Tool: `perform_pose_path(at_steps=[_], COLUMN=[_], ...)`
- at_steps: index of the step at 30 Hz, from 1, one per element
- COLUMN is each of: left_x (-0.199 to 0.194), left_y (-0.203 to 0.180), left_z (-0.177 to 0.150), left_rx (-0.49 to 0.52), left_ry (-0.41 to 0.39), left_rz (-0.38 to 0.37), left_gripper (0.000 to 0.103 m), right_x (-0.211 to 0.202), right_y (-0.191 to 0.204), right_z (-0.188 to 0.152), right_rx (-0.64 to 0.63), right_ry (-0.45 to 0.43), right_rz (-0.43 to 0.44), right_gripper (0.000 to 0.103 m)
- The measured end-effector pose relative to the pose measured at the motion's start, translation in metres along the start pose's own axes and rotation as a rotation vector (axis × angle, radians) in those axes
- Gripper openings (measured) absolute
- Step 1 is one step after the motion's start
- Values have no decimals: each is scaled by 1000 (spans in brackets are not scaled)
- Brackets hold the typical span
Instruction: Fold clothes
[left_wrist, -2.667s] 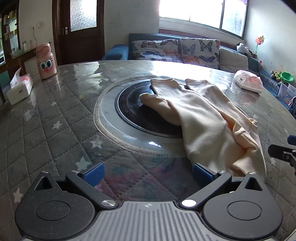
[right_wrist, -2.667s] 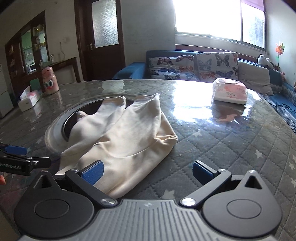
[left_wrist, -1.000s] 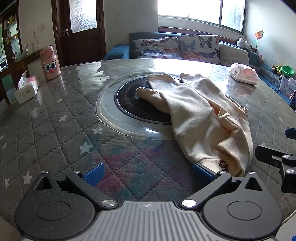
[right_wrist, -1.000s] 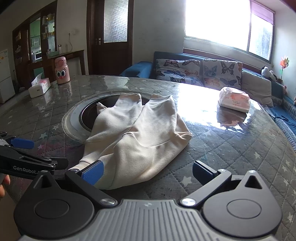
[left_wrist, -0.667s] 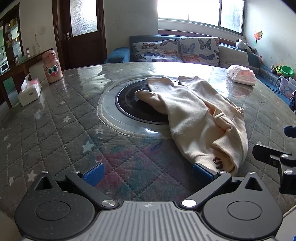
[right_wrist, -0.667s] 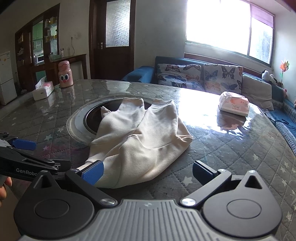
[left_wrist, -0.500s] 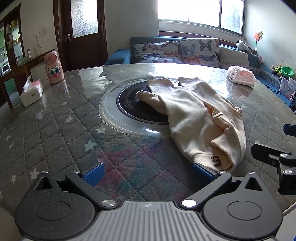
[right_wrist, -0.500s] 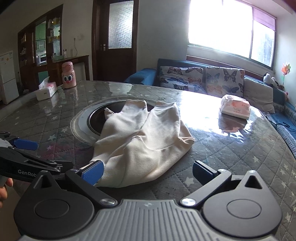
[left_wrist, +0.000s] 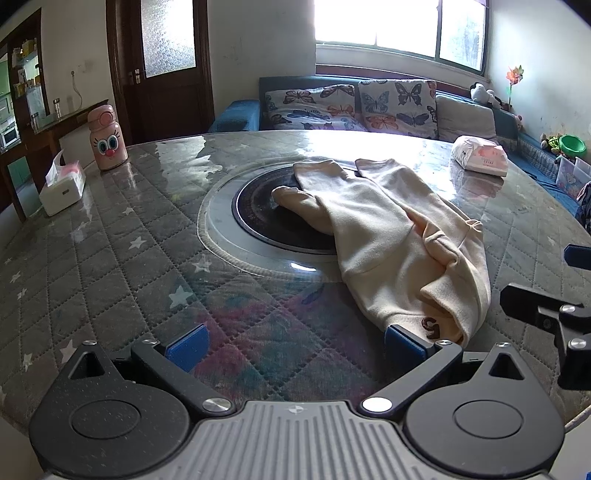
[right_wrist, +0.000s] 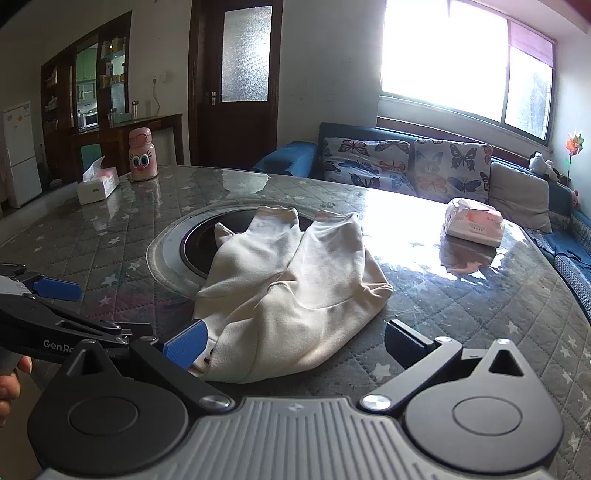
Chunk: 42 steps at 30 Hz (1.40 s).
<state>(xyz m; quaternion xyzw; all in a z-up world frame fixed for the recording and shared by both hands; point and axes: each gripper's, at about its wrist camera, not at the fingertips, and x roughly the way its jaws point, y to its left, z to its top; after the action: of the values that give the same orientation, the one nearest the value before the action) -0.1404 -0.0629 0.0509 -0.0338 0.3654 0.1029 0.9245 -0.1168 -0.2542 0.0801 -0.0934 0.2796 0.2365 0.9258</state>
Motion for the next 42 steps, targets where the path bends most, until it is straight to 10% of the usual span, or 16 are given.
perform_pose_path(at_steps=[30, 42], left_x=[65, 109], left_y=[4, 1], left_z=[62, 83], left_rx=[-7, -15], left_ry=[16, 35], left_rz=[-89, -226], left_gripper=[103, 78], right_x=[72, 118], right_y=[-36, -50], right_z=[40, 61], right_rx=[79, 110], right_ry=[61, 106], right_rz=[40, 111], right_gripper=[72, 49])
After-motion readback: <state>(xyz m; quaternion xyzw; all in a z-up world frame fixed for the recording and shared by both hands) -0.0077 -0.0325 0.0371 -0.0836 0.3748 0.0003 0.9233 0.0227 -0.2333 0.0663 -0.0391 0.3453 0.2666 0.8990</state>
